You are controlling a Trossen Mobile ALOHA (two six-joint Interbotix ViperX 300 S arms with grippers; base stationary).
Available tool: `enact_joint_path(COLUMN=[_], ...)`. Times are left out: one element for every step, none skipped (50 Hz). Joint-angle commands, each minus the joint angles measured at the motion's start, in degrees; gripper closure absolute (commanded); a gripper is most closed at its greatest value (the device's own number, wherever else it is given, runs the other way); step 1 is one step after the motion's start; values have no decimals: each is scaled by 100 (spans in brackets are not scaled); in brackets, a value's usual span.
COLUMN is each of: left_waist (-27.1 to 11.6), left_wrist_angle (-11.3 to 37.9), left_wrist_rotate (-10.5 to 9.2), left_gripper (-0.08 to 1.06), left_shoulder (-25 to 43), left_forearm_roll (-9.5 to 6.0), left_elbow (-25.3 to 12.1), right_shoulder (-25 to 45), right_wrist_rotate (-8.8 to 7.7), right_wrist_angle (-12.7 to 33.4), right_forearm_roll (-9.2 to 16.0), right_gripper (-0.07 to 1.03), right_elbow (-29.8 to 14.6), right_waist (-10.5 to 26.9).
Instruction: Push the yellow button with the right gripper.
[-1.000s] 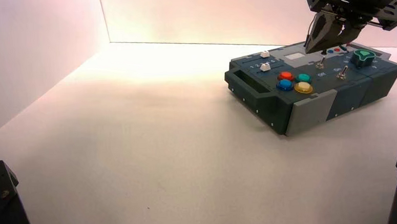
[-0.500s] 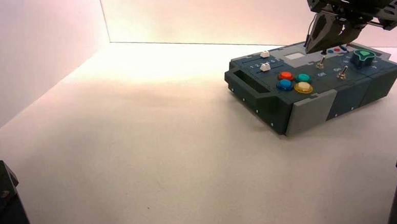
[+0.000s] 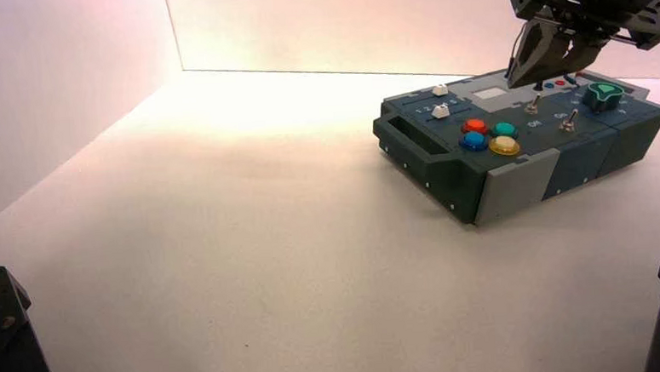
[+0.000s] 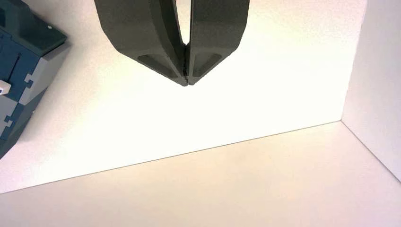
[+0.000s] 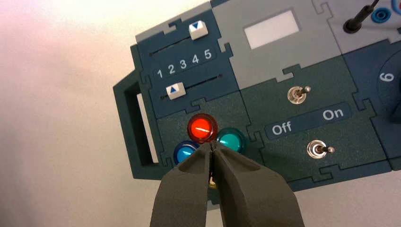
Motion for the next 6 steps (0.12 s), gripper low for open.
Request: enact_joint_path(left_waist=[-9,-9,-9,-9,0,-9], left_wrist_angle=[-70,-70,-70,-79,-70,-79], left_wrist_rotate=[26,26,26,26,26,26], left_gripper=[101,101,101,101,101,101], left_shoulder=[-141,-141,-141,-149,-141,-141], left_forearm_roll=[9,9,9,9,9,18], left_elbow=[-123,-123,-123,-132,-132,-141], right_shoulder=[-158,-176,-185,-220,-229,-264], right_wrist_rotate=[26,35,35,44,44,44], right_wrist_angle=[-26,-18,-26,-18,-18,-18], right_forearm_roll=[26,35,35,35,35,35], right_gripper=[98,98,98,98,98,98], right_elbow=[-167,-176,-176,-167,-167,-176], right_waist=[9,9,9,9,9,9])
